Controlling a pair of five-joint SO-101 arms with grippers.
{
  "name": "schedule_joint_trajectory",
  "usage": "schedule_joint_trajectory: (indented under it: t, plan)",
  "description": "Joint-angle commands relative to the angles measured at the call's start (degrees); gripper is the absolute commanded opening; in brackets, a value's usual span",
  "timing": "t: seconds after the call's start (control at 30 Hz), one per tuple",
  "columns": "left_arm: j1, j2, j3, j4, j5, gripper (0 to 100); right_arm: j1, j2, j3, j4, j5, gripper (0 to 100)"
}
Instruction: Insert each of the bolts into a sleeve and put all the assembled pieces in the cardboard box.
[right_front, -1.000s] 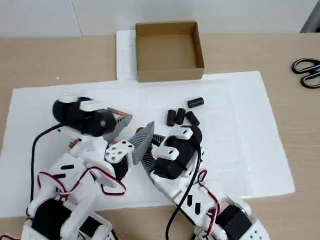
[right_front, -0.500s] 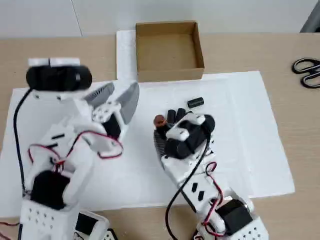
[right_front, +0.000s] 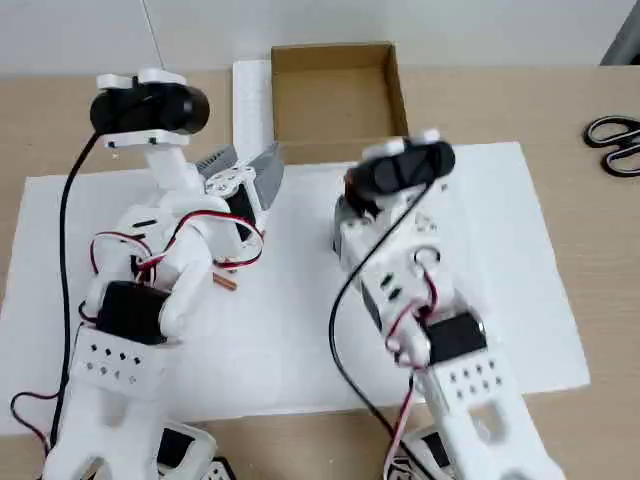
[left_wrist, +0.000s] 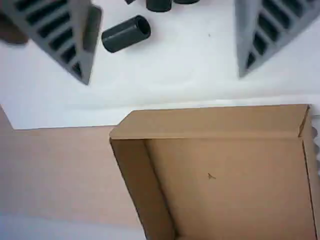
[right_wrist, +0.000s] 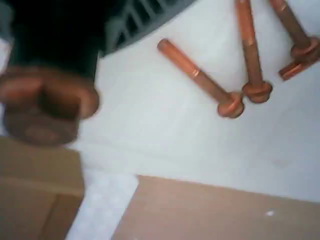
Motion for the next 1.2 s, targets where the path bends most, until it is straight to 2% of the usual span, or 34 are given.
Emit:
schedule_joint_trajectory:
  t: [0.0, 0.57, 1.17]
  plan:
    - [-0.4, 0.9, -2.0, -1.3, 0.4, 18, 1.6, 7.5, -7.7, -3.6, -0.6, 0.5]
    - [-0.4, 6.5, -2.0, -1.6, 0.4, 18, 8.0, 46.9, -40.5, -5.2, -0.4, 0.6]
    - [-0.4, 6.2, -2.0, -1.3, 0.4, 18, 9.0, 78.0, -76.6, -5.2, -0.3, 0.6]
